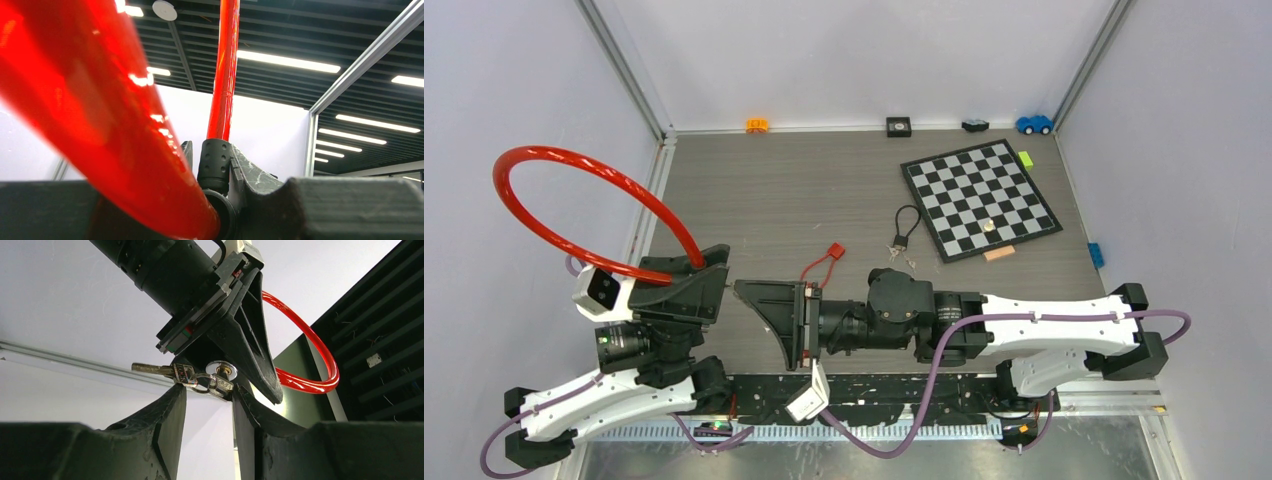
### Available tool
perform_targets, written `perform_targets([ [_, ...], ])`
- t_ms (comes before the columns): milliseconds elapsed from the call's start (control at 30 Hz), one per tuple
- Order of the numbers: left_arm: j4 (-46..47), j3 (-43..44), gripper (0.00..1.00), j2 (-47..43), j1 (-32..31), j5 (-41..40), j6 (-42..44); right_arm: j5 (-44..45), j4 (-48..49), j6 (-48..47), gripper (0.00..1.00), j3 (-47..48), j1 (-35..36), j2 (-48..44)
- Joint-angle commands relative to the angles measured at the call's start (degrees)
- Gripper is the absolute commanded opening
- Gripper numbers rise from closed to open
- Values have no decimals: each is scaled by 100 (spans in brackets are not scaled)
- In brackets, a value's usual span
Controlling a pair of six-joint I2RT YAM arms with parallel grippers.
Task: Lock with the key
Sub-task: Lock the lock.
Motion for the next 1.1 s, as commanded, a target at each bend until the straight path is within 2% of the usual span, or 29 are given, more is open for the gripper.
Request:
perform_targets([
  [0, 232, 112, 0, 55, 6, -47, 5, -231, 130, -50, 44, 364, 27, 36],
  [367, 256, 124, 0, 79, 5, -47, -3, -154, 85, -35, 31, 418, 27, 88],
  [667, 245, 154, 0, 112, 7, -39, 5, -119, 165, 156, 9, 317, 26, 61],
  [767, 230, 166, 0, 122, 10, -3, 5, -182, 576, 797, 2, 189, 27, 43],
  [967, 219, 167, 0, 102, 5, 41, -3, 268, 1784, 2776, 1, -138, 26, 183],
  [1067, 211, 162, 0, 83, 6, 40, -3, 431, 2154, 3440, 1, -341, 31, 209],
])
